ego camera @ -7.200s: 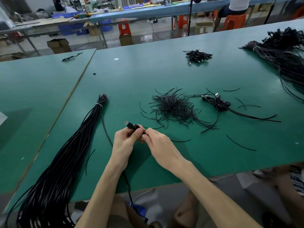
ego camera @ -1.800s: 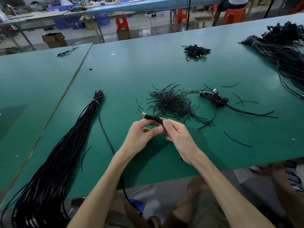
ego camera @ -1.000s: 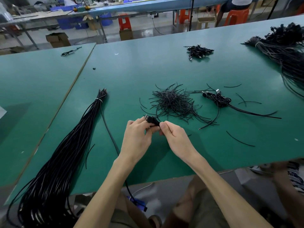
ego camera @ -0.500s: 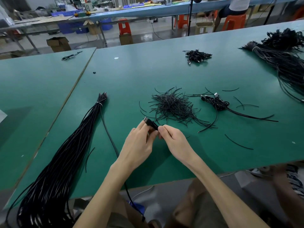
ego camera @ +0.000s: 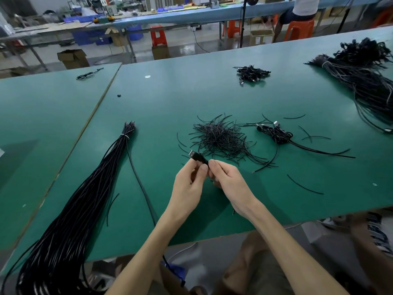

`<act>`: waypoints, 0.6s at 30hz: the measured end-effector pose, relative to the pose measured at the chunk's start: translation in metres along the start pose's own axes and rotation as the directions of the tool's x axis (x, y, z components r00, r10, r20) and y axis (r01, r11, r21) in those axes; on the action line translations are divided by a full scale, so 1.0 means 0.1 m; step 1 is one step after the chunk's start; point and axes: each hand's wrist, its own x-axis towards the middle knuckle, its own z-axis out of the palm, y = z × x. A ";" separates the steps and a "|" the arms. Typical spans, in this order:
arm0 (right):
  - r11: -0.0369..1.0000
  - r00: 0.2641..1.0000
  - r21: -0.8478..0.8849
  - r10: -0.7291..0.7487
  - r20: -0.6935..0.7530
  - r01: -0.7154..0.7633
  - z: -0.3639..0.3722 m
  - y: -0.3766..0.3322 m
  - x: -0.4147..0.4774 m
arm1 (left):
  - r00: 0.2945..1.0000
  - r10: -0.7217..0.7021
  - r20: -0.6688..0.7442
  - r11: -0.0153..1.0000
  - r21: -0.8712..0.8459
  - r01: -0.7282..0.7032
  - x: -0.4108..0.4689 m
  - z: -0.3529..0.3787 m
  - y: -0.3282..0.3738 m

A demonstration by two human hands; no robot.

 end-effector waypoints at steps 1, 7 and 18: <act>1.000 1.000 0.008 -0.003 0.003 0.003 -0.01 0.00 0.00 | 0.999 -0.050 0.017 0.993 -0.104 0.051 -0.01 0.00 0.00; 0.998 0.997 0.008 -0.065 0.030 0.065 -0.01 -0.02 -0.01 | 0.980 -0.187 0.075 0.860 -0.470 0.200 -0.02 -0.02 0.02; 0.968 0.960 -0.191 -0.199 -0.195 0.162 0.01 0.03 0.02 | 0.976 0.126 0.177 0.992 -0.031 -0.122 0.02 -0.40 0.20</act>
